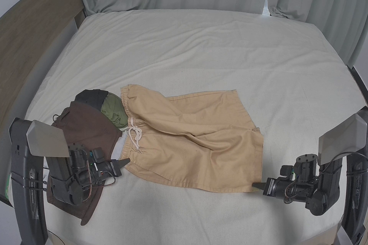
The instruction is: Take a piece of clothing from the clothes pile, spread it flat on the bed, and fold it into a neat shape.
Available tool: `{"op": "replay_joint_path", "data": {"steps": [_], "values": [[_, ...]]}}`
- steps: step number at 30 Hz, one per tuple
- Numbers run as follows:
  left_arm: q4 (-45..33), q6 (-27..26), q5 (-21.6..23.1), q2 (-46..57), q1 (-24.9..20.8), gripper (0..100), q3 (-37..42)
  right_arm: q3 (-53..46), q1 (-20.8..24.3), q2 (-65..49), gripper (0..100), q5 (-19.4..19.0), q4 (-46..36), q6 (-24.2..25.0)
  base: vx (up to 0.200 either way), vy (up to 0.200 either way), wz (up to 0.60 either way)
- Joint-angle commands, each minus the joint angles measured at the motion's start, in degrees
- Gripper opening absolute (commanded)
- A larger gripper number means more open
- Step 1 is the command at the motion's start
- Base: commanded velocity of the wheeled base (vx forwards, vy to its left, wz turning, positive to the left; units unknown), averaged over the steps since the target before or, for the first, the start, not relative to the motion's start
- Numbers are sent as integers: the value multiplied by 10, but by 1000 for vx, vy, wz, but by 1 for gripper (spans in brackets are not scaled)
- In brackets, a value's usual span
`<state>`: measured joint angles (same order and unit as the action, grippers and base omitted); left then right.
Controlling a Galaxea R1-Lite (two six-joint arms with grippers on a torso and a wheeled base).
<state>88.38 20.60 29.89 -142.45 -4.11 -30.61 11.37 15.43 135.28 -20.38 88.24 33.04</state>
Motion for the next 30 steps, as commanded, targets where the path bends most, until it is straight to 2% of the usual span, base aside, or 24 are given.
{"op": "replay_joint_path", "data": {"steps": [1, 7, 11, 17, 23, 30], "values": [[1, 0, 0, -4, 1, 0, 0, -7, -2, 2, 0, 0, 0, -1, 0, 0, 0], [2, -7, 0, 14, -3, 0, 33, -36, -25, 4, 0, -6, 0, -49, 0, 0, 0], [3, -10, 4, 52, -2, 0, 87, -48, -51, 3, 0, -29, 0, -75, 0, 0, 0], [4, -27, 6, 64, 17, 0, 136, -61, -48, 3, 0, -34, 0, -76, 0, 0, 0], [4, -56, 34, 89, 40, 0, 179, -72, -37, 3, 0, -35, -1, -78, 0, 0, 0], [4, -64, 35, 95, 43, 0, 207, -107, -30, 2, 0, -34, -1, -104, 0, 0, 0]]}}
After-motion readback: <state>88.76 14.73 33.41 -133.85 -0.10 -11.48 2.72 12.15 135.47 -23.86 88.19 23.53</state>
